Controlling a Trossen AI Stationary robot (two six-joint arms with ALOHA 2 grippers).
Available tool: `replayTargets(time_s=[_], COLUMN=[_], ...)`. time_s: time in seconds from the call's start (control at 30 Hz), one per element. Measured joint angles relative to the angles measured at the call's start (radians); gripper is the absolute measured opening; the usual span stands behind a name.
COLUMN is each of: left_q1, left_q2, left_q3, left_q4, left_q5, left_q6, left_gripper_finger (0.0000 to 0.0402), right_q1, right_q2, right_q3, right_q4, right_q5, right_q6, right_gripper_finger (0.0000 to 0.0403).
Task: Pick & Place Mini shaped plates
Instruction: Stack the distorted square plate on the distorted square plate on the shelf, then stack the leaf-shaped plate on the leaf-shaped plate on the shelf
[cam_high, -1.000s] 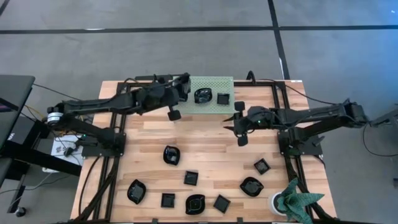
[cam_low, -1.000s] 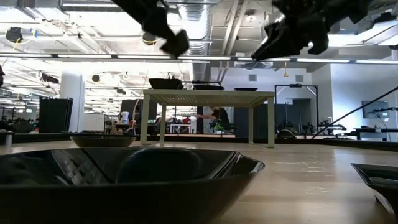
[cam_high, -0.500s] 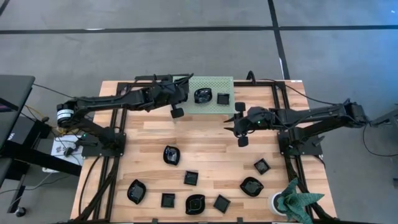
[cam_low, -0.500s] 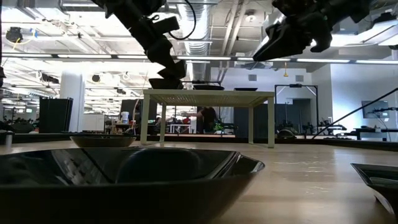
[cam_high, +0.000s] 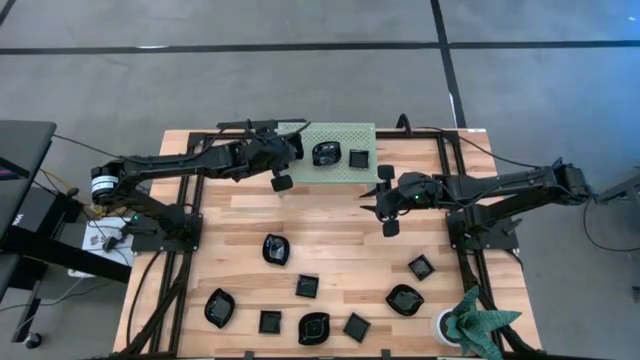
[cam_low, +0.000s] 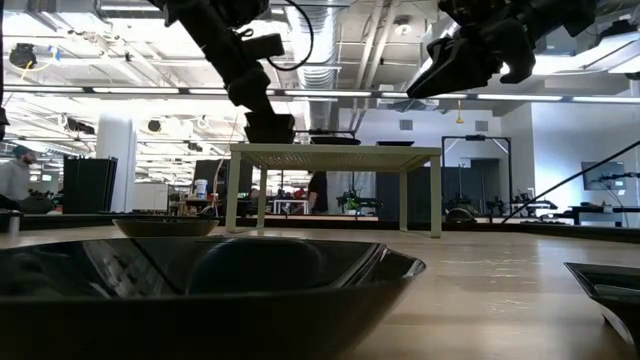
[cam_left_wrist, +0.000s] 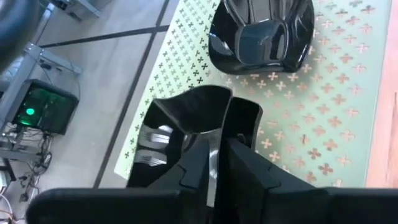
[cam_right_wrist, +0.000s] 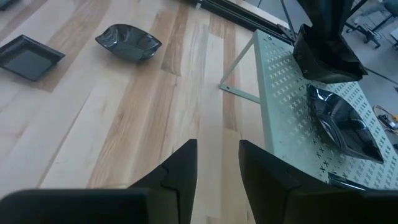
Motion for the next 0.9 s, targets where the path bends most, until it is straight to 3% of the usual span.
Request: replayTargets(time_s=[0.27,0.47,0.7,0.9], left_q1=[-0.078,-0.231,-0.451,-0.616], left_q2=[0.0,0.0,-0.001,-0.001], left_q3=[0.0,0.0,0.001,-0.027], left_q4=[0.042,0.135,0.127,0.079], left_q5=[0.0,0.0,0.095,0.11], left_q6=[0.001,-0.034,-0.264,-0.452], left_gripper_finger=[0.0085,0.0086,0.0086,0.0086], right_q1=[0.0,-0.002,-0.002,-0.002], right_q2=[0.0,0.001,0.001,0.001], right_q3=[0.0,0.0,0.0,0.001], right_q4=[0.0,0.0,0.015,0.018], right_q5=[0.0,0.0,-0.049,-0.053], right_q6=[-0.007,-0.007,0.072,0.085], right_gripper_finger=[0.0113,0.0113,0.0113,0.0113])
